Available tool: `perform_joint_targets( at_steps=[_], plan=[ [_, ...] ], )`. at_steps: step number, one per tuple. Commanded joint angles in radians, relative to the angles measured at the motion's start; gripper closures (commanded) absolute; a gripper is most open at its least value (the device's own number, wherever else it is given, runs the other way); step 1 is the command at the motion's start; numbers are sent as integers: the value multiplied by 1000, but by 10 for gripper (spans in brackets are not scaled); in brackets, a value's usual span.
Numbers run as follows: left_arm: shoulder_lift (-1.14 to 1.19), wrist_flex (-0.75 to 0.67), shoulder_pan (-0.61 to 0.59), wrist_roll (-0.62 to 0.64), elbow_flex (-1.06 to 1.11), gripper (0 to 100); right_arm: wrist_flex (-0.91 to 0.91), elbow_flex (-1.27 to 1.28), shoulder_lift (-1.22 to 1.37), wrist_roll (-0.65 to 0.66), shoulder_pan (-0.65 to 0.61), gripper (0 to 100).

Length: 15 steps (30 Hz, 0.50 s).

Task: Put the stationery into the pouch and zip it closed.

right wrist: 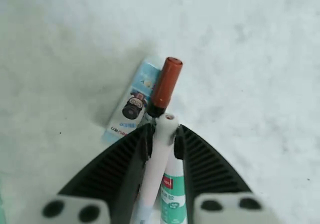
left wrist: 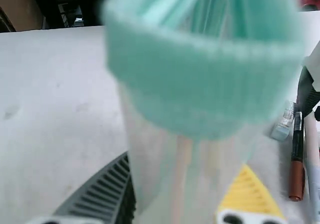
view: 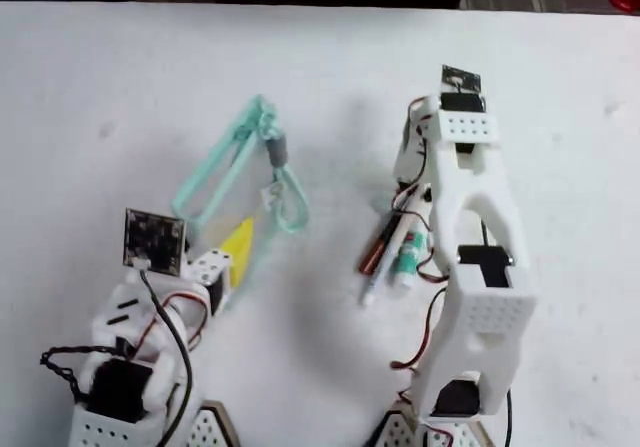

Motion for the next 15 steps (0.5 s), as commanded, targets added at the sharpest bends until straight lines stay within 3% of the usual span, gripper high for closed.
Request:
perform_joint_targets(
  at_steps=[1, 15],
  plan=[
    [-8, -26, -7, 3, -6, 778, 7, -37, 12, 11, 8, 931],
    [-8, -26, -7, 3, -6, 778, -24, -38, 104, 18, 7, 937]
  ],
)
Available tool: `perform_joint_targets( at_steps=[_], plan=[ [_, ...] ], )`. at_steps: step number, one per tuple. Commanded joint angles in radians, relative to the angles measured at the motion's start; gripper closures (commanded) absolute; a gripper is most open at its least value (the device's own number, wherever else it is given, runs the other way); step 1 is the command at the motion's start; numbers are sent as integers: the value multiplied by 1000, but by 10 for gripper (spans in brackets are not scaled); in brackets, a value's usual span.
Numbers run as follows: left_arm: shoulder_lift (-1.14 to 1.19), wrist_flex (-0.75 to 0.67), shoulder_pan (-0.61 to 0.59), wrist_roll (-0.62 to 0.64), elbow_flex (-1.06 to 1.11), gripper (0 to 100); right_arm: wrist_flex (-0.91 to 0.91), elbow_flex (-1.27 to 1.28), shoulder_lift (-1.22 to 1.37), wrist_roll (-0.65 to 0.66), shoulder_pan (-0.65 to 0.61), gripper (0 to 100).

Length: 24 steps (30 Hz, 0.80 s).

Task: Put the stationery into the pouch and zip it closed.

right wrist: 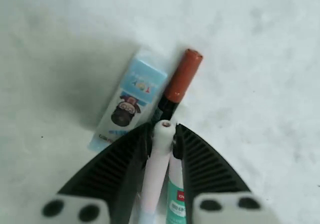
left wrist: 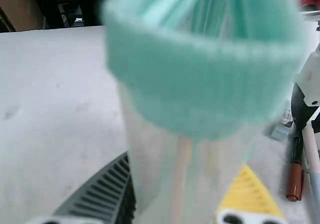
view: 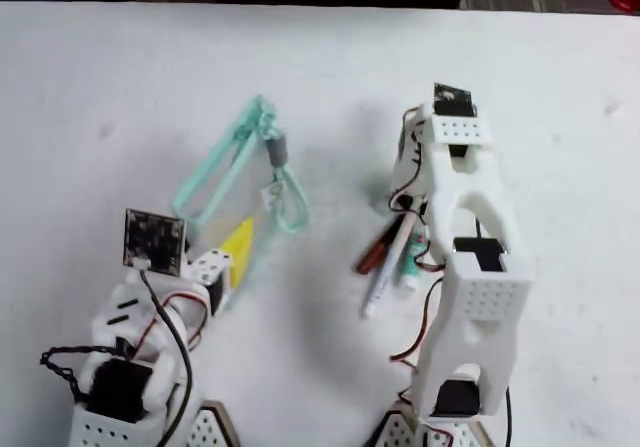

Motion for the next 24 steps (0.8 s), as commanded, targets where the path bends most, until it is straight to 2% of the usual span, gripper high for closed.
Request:
perform_joint_targets(
  at_steps=[1, 3, 12, 19, 24],
  plan=[
    [-8, -26, -7, 3, -6, 778, -30, -23, 15, 11, 8, 943],
    [-8, -26, -7, 3, -6, 778, -45, -23, 21, 11, 10, 981],
    [-8, -26, -7, 3, -6, 778, 7, -23, -81, 12, 5, 982],
    [-8, -26, -5, 0, -6, 778, 47, -23, -344, 12, 4, 982],
    [-8, 6, 74, -37, -9, 775, 2, -23, -584, 11, 4, 982]
  ],
)
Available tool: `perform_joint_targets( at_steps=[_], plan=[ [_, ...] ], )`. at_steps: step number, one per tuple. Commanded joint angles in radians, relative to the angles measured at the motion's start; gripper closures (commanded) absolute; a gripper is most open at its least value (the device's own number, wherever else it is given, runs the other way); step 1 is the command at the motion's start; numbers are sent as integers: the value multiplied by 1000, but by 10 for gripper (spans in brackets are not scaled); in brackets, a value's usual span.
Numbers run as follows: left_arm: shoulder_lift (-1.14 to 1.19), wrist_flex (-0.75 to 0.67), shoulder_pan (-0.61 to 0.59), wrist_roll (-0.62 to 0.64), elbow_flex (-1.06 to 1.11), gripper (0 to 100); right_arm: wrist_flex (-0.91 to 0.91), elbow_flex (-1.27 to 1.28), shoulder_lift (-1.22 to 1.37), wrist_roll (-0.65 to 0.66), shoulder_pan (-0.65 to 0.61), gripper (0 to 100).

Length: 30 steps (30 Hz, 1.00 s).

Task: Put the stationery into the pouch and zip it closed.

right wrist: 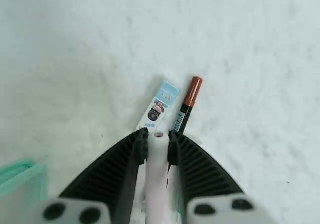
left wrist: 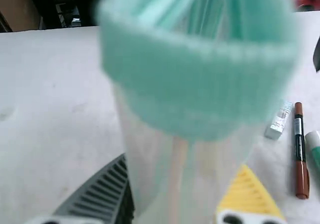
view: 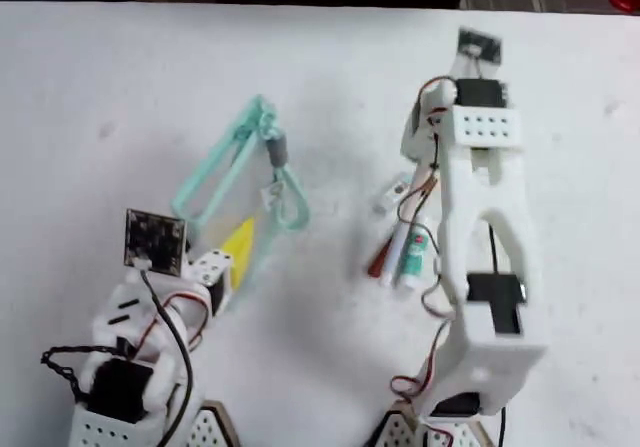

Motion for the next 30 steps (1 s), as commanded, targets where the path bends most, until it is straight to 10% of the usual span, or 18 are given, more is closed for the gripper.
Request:
perform_joint_targets(
  at_steps=[1, 15, 30],
  plan=[
    [-8, 9, 77, -44, -9, 775, -45, -20, -228, 11, 2, 982],
    [-8, 11, 88, -46, -8, 732, -430, -18, -857, 11, -398, 982],
    [-8, 11, 88, -48, -8, 732, -467, -12, -846, 9, -625, 982]
  ],
)
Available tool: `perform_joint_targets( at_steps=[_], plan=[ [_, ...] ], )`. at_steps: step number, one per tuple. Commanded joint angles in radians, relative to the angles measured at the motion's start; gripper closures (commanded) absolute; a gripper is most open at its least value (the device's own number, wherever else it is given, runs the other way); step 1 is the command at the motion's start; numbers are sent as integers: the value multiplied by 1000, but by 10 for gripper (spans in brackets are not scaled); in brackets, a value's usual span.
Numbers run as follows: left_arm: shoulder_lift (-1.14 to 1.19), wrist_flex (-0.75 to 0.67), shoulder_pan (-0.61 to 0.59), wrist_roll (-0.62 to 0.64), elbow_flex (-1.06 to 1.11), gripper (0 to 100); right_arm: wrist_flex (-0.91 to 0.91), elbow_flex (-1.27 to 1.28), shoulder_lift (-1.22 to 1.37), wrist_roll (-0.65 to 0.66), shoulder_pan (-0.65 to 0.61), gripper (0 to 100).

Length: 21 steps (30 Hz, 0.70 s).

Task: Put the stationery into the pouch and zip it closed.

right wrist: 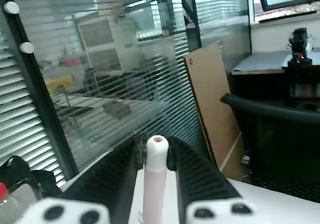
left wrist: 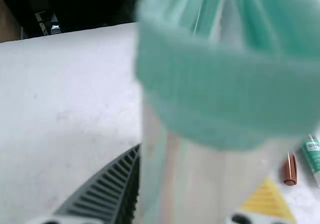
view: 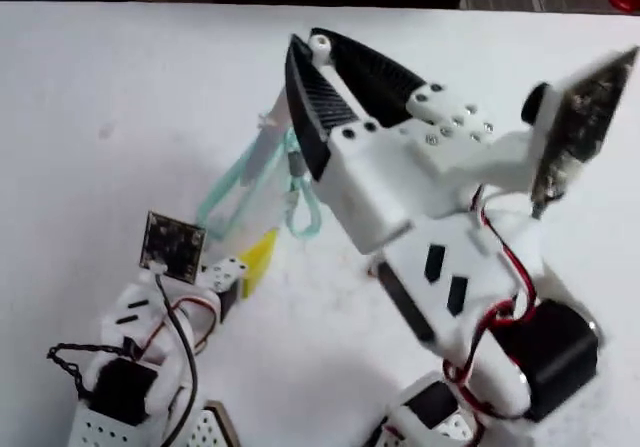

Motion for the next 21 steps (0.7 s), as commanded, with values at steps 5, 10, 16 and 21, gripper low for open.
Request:
perform_joint_targets(
  at_steps=[5, 10, 16, 21],
  plan=[
    [-8, 11, 12, -11, -8, 732, 24, -12, 122, 11, -12, 982],
    [-8, 9, 12, -11, -8, 732, 93, -12, 150, 12, -13, 982],
    [-8, 9, 12, -11, -8, 732, 99, -14, 162, 89, -47, 961],
    [-8, 9, 12, -11, -8, 732, 131, -14, 160, 146, -159, 809]
  ],
)
